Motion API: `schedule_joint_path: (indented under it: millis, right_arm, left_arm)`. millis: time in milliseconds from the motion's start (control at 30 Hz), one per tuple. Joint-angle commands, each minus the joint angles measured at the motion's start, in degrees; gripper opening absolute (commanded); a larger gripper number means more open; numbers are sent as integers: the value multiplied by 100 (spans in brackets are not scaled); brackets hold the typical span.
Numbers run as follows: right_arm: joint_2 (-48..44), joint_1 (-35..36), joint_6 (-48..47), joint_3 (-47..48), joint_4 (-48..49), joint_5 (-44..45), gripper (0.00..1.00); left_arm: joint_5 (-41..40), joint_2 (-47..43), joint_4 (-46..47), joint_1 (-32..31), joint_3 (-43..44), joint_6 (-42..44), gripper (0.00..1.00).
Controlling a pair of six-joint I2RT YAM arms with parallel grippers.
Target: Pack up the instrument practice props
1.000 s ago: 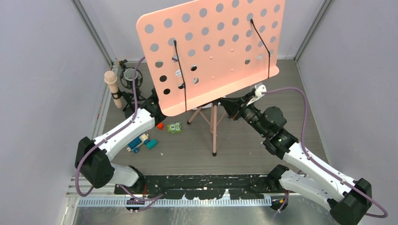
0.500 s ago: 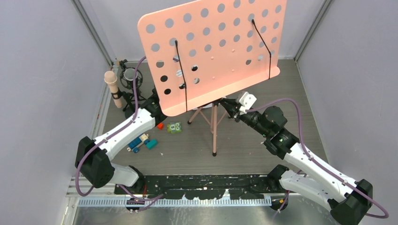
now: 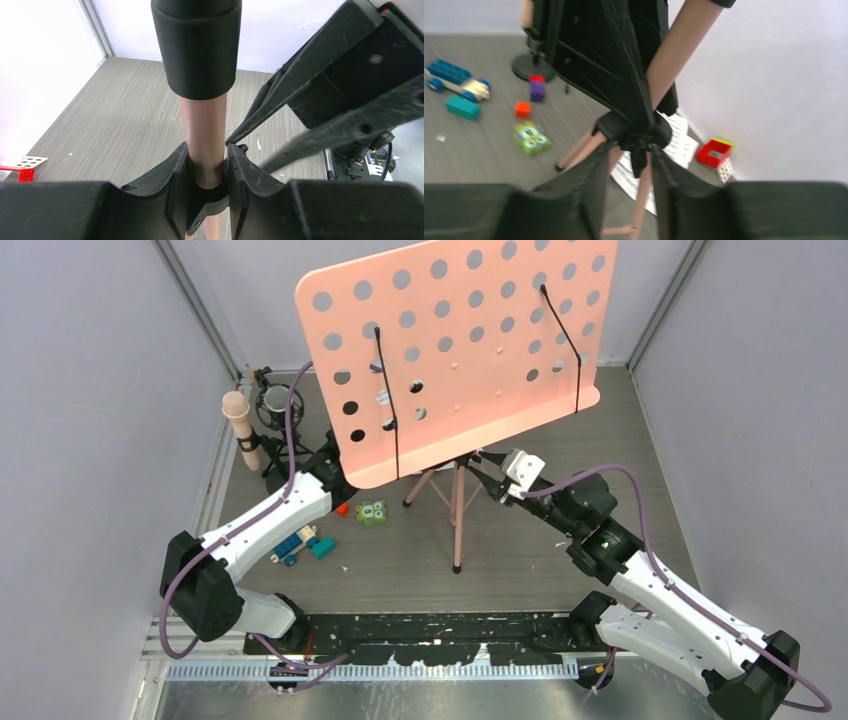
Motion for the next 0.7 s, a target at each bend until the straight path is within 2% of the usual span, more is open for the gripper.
schedule_joint_path:
  millis: [0, 67, 133, 300, 533, 667]
  right_arm:
    - [-402, 146, 512, -159, 419, -289, 46]
    - [-519, 146, 655, -251, 600, -113, 53]
    - [-629, 152, 702, -298, 629, -19, 56]
    - [-1031, 139, 956, -318, 225, 173, 64]
    - [-1788, 148, 2130, -542, -503, 998, 68]
    - [-2298, 147, 2556, -1085, -561, 831, 70]
  left_arm:
    - [-64, 66, -732, -121, -193, 165, 0]
    - [-110, 39, -723, -121, -208, 198, 0]
    - [-137, 39, -736, -126, -212, 207, 0]
    - [-173, 32, -758, -124, -226, 207, 0]
    - [-214, -2, -765, -122, -234, 234, 0]
    - [-196, -39, -759, -124, -223, 225, 0]
